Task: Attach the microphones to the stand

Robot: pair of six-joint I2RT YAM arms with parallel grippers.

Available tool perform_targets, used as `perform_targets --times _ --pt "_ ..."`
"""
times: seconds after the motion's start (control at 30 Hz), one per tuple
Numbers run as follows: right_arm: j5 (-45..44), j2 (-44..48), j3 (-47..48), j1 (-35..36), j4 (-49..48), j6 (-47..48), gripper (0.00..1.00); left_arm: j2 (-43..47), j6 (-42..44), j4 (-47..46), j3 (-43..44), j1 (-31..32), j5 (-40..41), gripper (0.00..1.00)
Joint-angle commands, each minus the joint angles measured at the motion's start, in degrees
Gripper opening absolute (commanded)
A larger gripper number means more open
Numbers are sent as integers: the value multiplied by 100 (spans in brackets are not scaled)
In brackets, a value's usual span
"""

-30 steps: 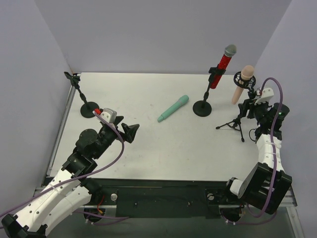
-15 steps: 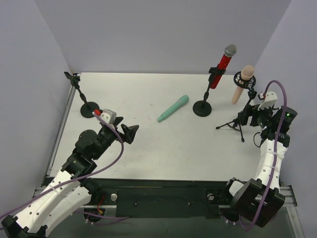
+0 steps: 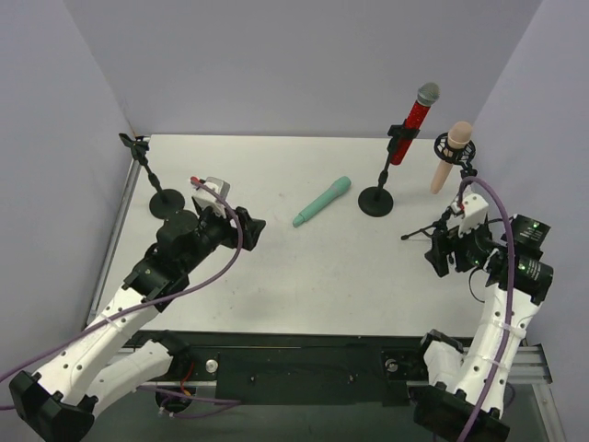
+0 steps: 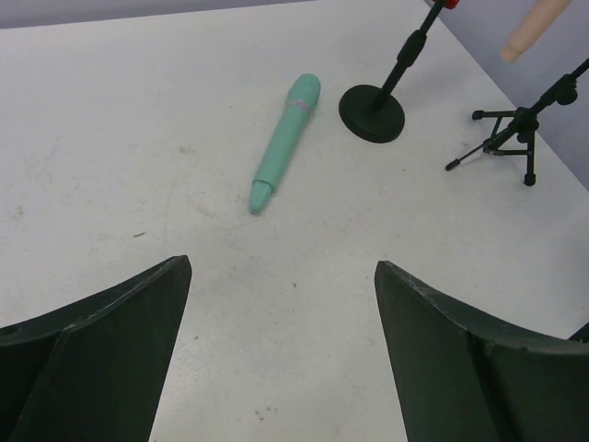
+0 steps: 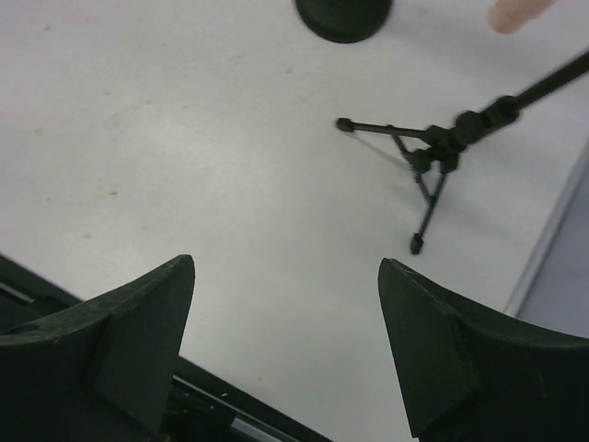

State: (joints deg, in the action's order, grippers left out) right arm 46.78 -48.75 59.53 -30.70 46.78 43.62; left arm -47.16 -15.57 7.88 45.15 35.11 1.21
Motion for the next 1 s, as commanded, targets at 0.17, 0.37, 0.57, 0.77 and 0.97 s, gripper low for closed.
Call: perform_targets --times 0.17,0.37,0.57,0.77,0.97 --pt "41 -168 -108 2208 761 -188 74 -339 -999 707 592 -1804 -417 88" --pt "-56 -801 -108 3535 824 103 75 -355 -1053 978 741 -3062 -308 88" --pt "1040 -1320 -389 3597 595 410 76 -707 -702 611 671 -4011 160 85" --pt "991 -1365 -459 3641 1131 1105 76 -1410 -227 -636 286 -4485 248 82" --pt "841 -1084 -618 3641 956 1009 76 -1919 105 -3690 -873 -4847 37 80"
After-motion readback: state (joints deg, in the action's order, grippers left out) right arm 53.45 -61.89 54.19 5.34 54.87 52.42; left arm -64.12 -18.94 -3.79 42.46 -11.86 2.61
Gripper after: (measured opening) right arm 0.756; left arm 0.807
